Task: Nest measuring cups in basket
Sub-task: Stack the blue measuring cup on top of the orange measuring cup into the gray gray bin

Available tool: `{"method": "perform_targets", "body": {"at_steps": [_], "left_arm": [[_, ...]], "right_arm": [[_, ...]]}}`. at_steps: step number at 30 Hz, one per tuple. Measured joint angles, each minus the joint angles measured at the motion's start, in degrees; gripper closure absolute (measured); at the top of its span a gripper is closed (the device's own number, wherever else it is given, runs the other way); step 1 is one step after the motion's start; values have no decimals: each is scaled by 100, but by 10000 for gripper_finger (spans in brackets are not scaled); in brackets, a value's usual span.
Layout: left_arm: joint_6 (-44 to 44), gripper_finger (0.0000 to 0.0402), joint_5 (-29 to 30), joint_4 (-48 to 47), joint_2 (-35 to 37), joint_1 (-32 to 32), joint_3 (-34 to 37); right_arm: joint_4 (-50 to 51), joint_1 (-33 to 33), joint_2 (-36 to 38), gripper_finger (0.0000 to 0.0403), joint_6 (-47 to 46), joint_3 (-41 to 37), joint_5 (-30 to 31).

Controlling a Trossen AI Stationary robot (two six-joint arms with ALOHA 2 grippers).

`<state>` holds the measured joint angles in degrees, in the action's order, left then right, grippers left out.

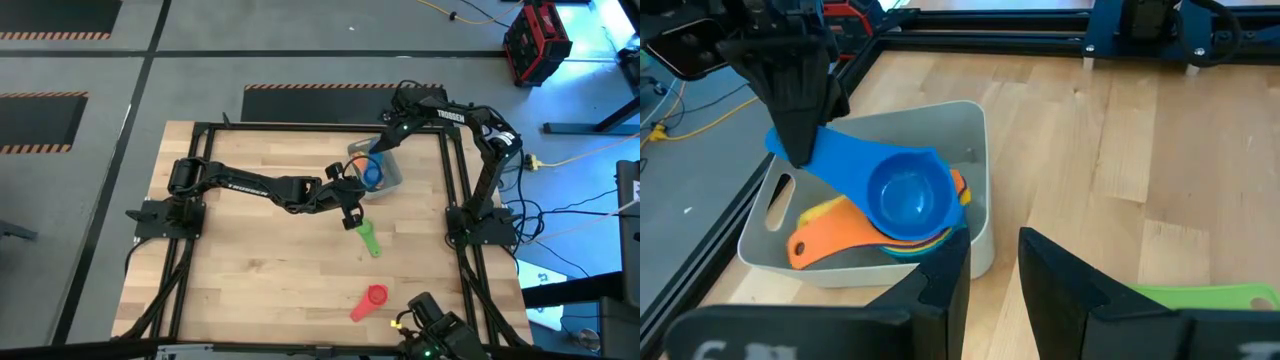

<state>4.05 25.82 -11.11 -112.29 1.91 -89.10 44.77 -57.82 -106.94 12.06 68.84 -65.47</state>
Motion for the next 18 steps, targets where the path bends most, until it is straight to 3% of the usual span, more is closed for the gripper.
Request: {"method": "perform_targets", "body": {"at_steps": [5, 12, 18], "left_arm": [[0, 320, 0, 0, 0, 0, 0], [0, 320, 0, 0, 0, 0, 0], [12, 320, 0, 0, 0, 0, 0]], "right_arm": [[-46, -2, 0, 378, 30, -2, 137], [-98, -2, 0, 328, 23, -4, 163], [-291, -29, 0, 324, -127, -4, 160]]}}
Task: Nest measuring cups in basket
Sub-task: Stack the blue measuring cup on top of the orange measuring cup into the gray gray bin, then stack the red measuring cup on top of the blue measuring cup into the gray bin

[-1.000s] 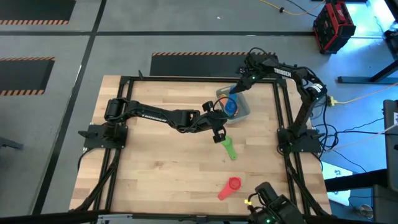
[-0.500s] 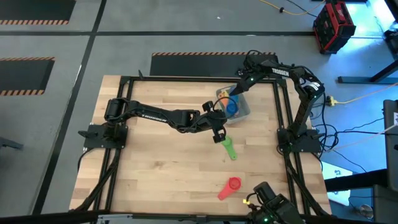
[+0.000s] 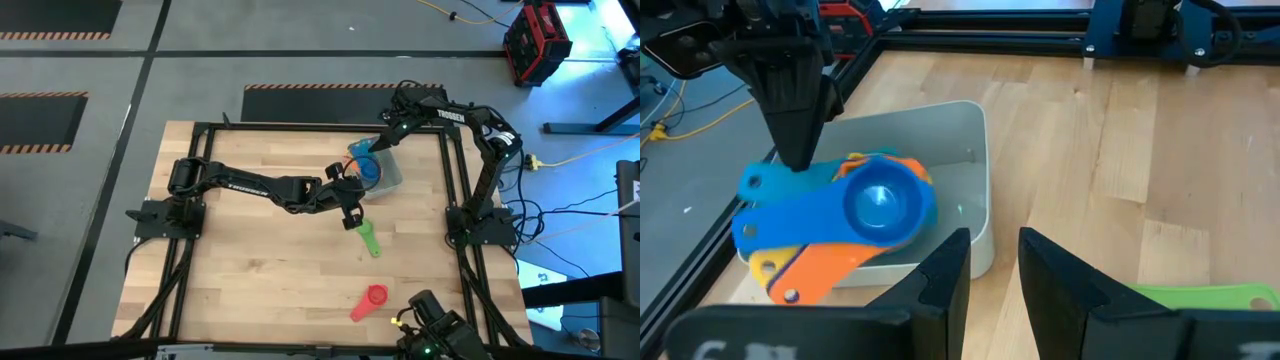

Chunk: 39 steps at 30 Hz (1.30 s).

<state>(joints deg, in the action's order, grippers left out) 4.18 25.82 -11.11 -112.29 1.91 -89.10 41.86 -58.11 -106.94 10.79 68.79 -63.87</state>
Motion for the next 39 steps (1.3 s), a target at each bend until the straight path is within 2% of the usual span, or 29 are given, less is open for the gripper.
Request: {"method": "perform_targets", "body": {"at_steps": [12, 19, 23, 26, 32, 39], "left_arm": [[12, 320, 0, 0, 0, 0, 0], [12, 320, 343, -10, 20, -30, 0], [14, 320, 294, -54, 172, -94, 0], [14, 320, 184, -120, 291, -135, -8], [12, 320, -286, -472, 448, -208, 1], [-6, 320, -754, -765, 479, -221, 0]], "right_arm": [[72, -310, 6, 324, -110, 655, -21], [146, -234, 9, 324, 334, 881, -16], [514, -143, 106, 324, 866, 879, 19], [854, -93, 420, 324, 1221, 879, 324], [1175, 189, 1259, 324, 1247, 879, 1339], [1447, 925, 2360, 324, 1213, 869, 1387]]}}
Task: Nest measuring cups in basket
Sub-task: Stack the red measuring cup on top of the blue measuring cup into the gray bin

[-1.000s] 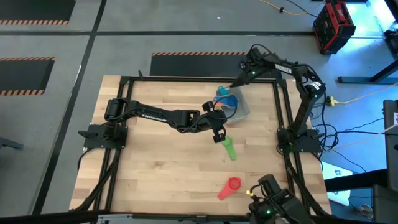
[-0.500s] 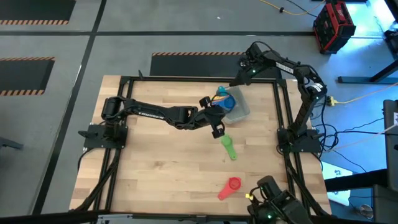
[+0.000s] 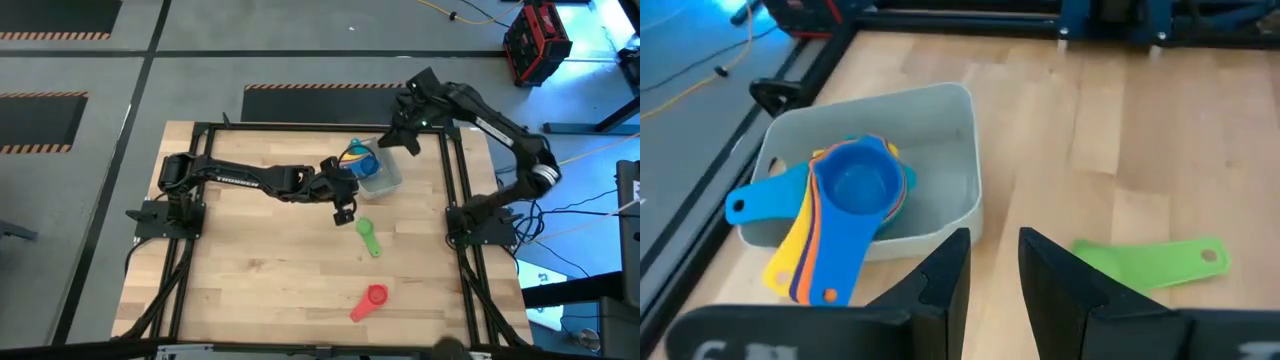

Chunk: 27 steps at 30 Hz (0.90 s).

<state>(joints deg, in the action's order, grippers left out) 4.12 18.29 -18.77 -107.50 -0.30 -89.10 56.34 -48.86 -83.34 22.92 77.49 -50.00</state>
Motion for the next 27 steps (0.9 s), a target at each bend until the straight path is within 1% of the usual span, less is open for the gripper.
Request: {"method": "perform_targets", "body": {"at_steps": [5, 8, 14, 16, 18, 24, 27], "left_arm": [[14, 320, 0, -281, 0, 68, 0], [20, 320, 13, -385, 0, 153, 0], [139, 320, 4, -571, 0, 424, 0], [177, 320, 16, -637, 0, 521, 0], [193, 320, 18, -682, 0, 624, 0], [469, 320, 18, -691, 0, 909, 0], [488, 320, 22, -695, 0, 1012, 0]], "right_arm": [[95, 865, 772, 324, -64, -241, -3], [81, 1504, 1208, 324, -394, -530, 113], [-374, 2746, 1888, 323, -1461, -1280, 1096], [-567, 3116, 2033, 323, -1845, -1561, 1389], [-813, 3454, 2155, 323, -2147, -1857, 1502], [-1809, 4550, 2241, 322, -3037, -2670, 1453], [-2598, 5140, 2237, 322, -3473, -3059, 1456]]}}
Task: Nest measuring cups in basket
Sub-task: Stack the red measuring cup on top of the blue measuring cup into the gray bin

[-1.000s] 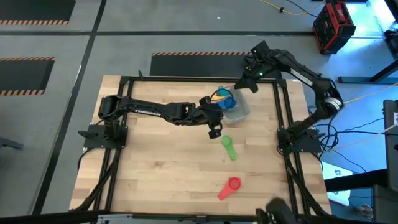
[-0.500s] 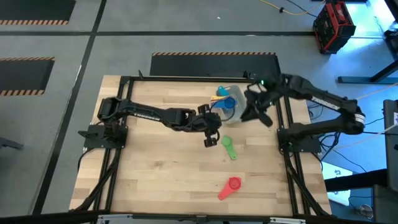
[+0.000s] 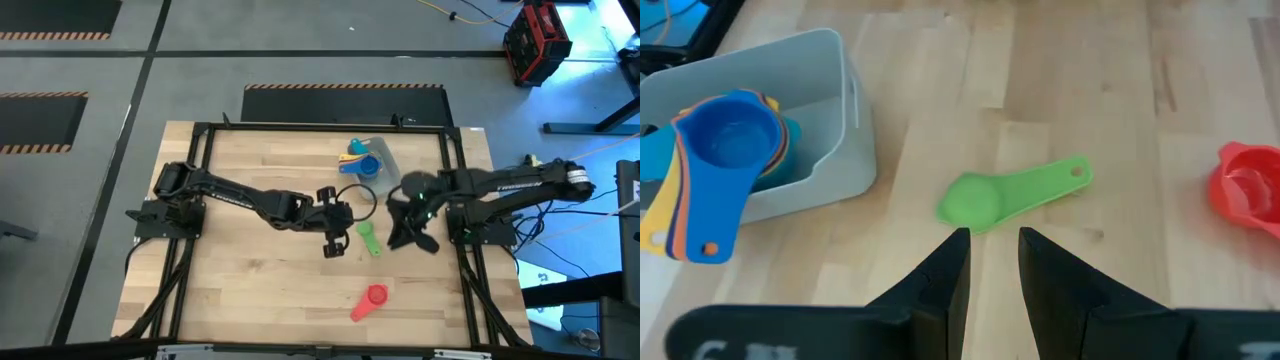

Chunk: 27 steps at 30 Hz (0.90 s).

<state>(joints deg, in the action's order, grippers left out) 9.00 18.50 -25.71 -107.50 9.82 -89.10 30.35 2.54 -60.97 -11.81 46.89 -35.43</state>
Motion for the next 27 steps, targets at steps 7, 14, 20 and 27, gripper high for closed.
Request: {"method": "perform_targets", "body": {"at_steps": [7, 14, 20, 27], "left_arm": [[6, 320, 5, 2, 0, 161, 0], [36, 320, 17, 22, 0, 199, 0], [155, 320, 32, 48, 0, 199, 0], [159, 320, 34, 61, 0, 199, 0]], "right_arm": [[-1473, 1240, -49, 322, -587, -507, 802], [-1578, 2044, -387, 322, -585, -511, 1883], [-1841, 2408, -996, 322, -554, -511, 2293], [-1934, 2490, -1767, 322, -599, -513, 2382]]}}
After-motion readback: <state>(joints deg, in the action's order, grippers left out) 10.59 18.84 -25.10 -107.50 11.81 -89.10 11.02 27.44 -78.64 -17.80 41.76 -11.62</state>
